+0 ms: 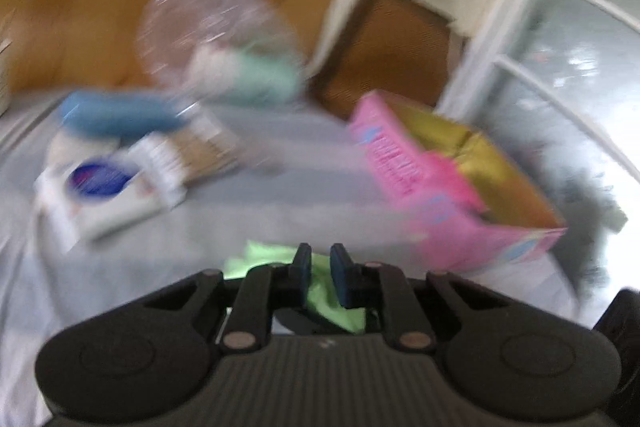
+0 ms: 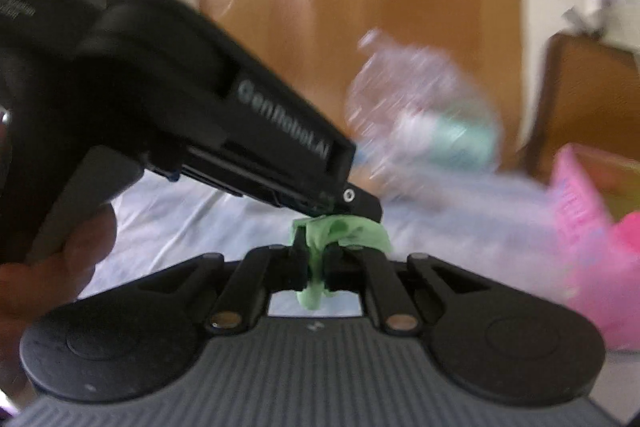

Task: Organize soft objects
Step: 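Carry the light green cloth into the pink tin box and release it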

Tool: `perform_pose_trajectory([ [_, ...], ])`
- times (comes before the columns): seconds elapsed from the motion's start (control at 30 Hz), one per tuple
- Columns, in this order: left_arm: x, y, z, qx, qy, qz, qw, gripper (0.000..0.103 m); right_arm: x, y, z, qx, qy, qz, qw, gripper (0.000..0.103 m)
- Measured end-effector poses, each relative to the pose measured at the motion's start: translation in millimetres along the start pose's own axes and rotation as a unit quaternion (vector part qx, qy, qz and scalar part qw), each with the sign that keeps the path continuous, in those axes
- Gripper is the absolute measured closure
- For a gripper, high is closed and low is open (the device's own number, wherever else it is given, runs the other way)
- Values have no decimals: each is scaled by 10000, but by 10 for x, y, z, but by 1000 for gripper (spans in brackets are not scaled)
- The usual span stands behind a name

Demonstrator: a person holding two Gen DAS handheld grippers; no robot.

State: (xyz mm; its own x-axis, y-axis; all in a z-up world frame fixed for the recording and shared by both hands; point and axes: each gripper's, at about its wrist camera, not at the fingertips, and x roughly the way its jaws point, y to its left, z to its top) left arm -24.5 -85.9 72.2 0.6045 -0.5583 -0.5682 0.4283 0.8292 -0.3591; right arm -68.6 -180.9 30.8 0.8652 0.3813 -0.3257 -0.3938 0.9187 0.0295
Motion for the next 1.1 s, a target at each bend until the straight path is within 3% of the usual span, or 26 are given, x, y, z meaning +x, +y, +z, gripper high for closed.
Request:
perform_pose_trajectory([
  [0.2,233,-833,408,939,-349,-618,9930,90,-449,-495,154,240,-963,-1113,9888,93],
  [0.37,686,-1373,594,1350,-235,-1047,9850,84,-655,-1004,121,373,-1066,-1923,9748,92],
  [0.43,864,-1507,607,1439,-232,-985,9844,67,-670,-1199,76,403,-1005,-2259,9681,91],
  [0.5,987,-1581,583,1517,-307,-751,9851,59,-620,-1429,27,429,-811,-2619,9607,90],
  [0.53,1054,-1597,576,1525,-299,-637,9858,59,-580,-1561,-5,475,-643,-2901,9536,85],
  [0.57,1103,-1582,568,1507,-258,-548,9867,59,-514,-1665,-28,519,-356,-3090,9490,63],
  [0.63,1176,-1529,546,1391,-136,-388,9894,59,-493,-1875,-110,767,74,-3321,9401,37],
  [0.77,1250,-1408,487,1325,-7,-186,9910,59,-630,-1964,-198,906,-42,-3537,9309,25],
  [0.87,1236,-1336,455,1209,64,-129,9926,59,-640,-1943,-205,902,-63,-3651,9266,23],
  [0.9,1219,-1321,451,1197,50,-129,9927,59,-653,-1924,-192,898,-129,-3755,9224,23],
  [0.97,1159,-1287,429,1211,1,-109,9926,56,-701,-1909,-118,880,-501,-3940,9135,11],
  [1.1,1025,-1194,411,1189,-94,-69,9928,55,-649,-1911,84,476,-426,-3753,9247,11],
])
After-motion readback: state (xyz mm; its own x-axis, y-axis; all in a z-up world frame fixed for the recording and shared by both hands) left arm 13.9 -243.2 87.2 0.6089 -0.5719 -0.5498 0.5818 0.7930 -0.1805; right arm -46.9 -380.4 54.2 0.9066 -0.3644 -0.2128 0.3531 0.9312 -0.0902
